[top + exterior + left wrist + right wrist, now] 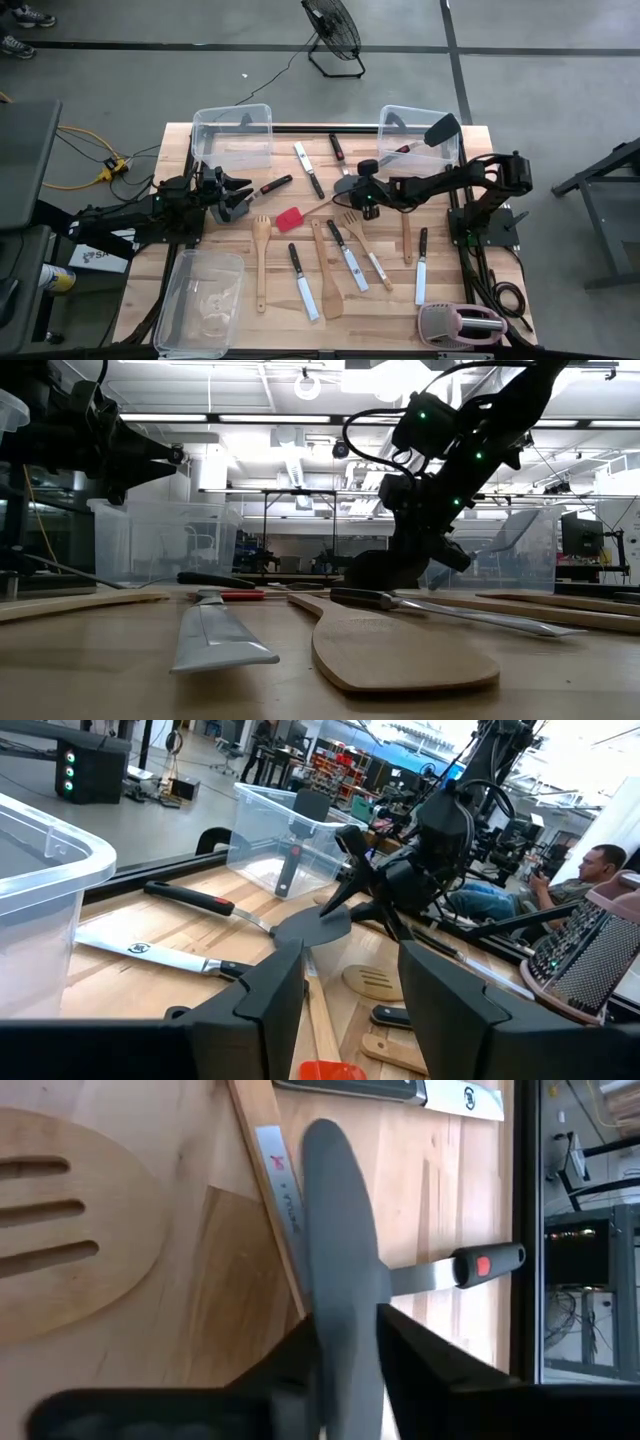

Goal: Pick & Place Kitchen Items
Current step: Put the right black spatula into the top right transparent bin

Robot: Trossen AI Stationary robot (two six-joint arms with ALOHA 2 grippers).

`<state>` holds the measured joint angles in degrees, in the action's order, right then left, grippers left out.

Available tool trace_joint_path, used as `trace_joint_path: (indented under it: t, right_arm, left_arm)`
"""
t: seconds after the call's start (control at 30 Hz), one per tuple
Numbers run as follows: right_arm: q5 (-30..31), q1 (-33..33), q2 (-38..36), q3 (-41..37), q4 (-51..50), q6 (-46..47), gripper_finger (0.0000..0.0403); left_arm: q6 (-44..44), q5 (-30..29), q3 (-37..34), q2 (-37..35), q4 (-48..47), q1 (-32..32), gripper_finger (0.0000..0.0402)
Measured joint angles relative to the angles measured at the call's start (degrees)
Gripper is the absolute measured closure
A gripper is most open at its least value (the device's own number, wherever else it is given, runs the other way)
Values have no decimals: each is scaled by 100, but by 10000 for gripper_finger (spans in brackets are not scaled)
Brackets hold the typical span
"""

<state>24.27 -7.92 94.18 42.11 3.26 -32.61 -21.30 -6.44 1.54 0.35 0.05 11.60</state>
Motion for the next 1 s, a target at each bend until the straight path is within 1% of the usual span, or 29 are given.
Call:
trace_joint_path:
  t: [0.07,0.13,0.27,0.43,0.63,0.77,0.87,1.0]
  right_arm:
    - [-64,2,0,0,7,9,376]
    - [-59,4,-21,0,45,117,392]
    - [-29,4,-178,1,26,290,397]
    - [64,15,-599,162,-28,619,398]
    - [-63,20,-1108,521,-347,1117,399]
    - [-104,63,-1468,692,-320,1466,399]
    - [-98,83,-1766,738,-335,1891,399]
    - [-4,81,-2281,745,-371,2704,399]
  left_arm:
    - [0,1,-2,0,0,1,239]
    - [0,0,-1,-1,0,-1,239]
    - [0,1,-2,-1,0,0,239]
    - [0,2,-2,-1,0,2,239]
    - [0,2,1,-1,0,1,239]
    - [1,2,1,1,0,2,239]
    - [0,2,-1,-1,0,-1,239]
    - [0,0,0,-1,0,2,239]
